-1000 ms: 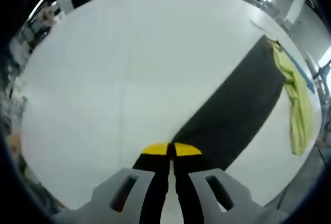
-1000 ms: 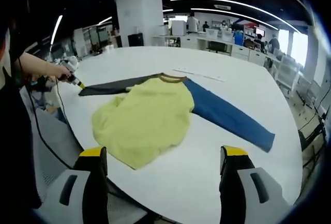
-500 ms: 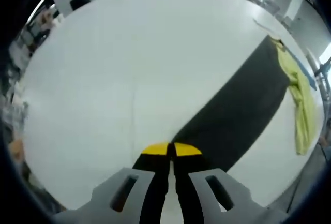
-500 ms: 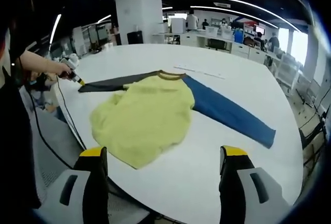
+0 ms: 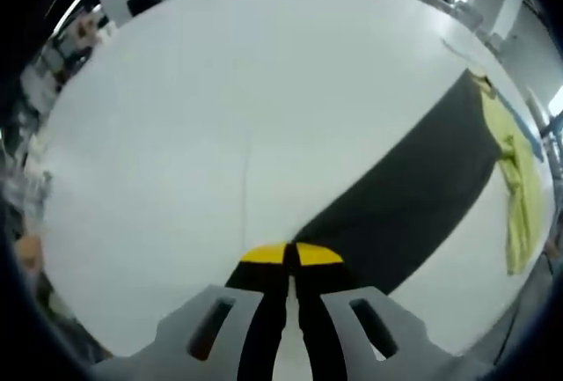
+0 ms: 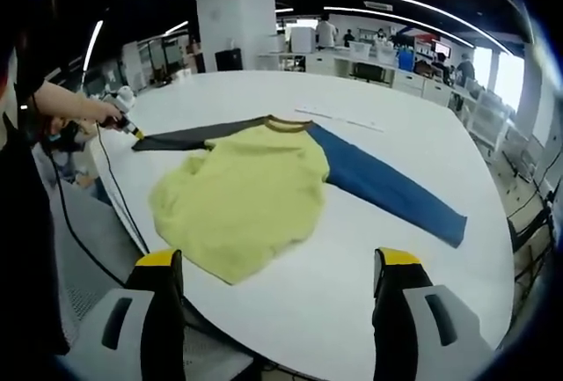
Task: Fold the garment on the visible template until the final outline fits inside the template.
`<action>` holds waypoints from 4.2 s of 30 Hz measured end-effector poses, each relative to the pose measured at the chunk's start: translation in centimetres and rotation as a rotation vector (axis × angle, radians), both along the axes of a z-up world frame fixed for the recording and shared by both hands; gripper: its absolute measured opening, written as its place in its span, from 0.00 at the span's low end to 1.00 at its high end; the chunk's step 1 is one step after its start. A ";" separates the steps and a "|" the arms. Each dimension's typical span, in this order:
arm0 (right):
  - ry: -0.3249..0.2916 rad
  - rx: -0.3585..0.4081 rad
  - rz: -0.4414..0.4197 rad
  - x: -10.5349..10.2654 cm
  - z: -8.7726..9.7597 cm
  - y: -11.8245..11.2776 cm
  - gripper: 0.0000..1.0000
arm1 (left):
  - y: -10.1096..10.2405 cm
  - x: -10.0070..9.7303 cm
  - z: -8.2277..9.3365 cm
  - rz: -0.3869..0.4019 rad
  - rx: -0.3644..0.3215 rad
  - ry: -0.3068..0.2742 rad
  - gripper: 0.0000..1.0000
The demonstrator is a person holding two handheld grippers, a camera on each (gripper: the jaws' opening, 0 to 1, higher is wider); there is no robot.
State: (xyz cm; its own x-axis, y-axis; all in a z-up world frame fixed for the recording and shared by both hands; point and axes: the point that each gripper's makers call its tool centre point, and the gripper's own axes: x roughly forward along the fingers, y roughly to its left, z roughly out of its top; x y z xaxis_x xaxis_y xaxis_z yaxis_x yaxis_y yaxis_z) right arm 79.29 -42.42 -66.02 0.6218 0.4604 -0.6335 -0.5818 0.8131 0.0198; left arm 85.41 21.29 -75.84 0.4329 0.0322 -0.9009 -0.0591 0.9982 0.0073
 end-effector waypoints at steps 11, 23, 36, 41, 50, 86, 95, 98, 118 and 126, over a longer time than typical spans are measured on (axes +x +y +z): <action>0.005 -0.005 0.006 0.2 0.0 0.3 0.89 | 1.3 0.9 -0.4 0.009 -0.002 0.002 0.00; 0.005 -0.008 0.007 0.2 0.0 0.3 0.89 | 1.6 1.0 -0.6 0.005 0.011 0.015 0.00; -0.002 -0.004 0.003 0.3 0.1 0.1 0.89 | 0.8 0.3 -0.1 0.027 0.013 -0.003 0.00; -0.005 -0.002 0.004 0.2 0.2 0.1 0.89 | 1.0 0.0 -0.1 0.042 0.011 -0.003 0.00; -0.018 0.005 0.004 0.2 0.6 0.2 0.89 | 0.7 -1.0 0.2 0.048 0.012 0.002 0.05; -0.098 0.078 -0.042 -0.9 2.9 -0.6 0.91 | -6.9 -3.4 4.6 -0.113 -0.094 -0.110 0.48; -0.108 0.097 -0.050 -1.6 3.2 -0.8 0.92 | -10.8 -5.6 6.8 -0.144 -0.156 -0.150 0.49; -0.076 0.107 -0.072 -2.0 2.9 -1.1 0.94 | -11.9 -6.4 7.2 -0.141 -0.170 -0.157 0.52; -0.089 0.112 -0.034 -2.5 3.7 -2.1 0.93 | -19.0 -10.0 9.7 -0.220 -0.228 -0.212 0.79; -0.091 0.112 -0.005 -2.2 3.9 -1.8 0.92 | -21.8 -11.1 10.7 -0.274 -0.265 -0.257 0.82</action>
State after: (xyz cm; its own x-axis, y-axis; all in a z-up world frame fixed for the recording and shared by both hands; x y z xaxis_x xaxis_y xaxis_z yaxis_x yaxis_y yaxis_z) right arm 77.11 -44.25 -62.08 0.6768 0.5219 -0.5191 -0.5816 0.8114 0.0575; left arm 74.28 -0.53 -65.12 0.6035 -0.3312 -0.7253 0.2406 0.9429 -0.2303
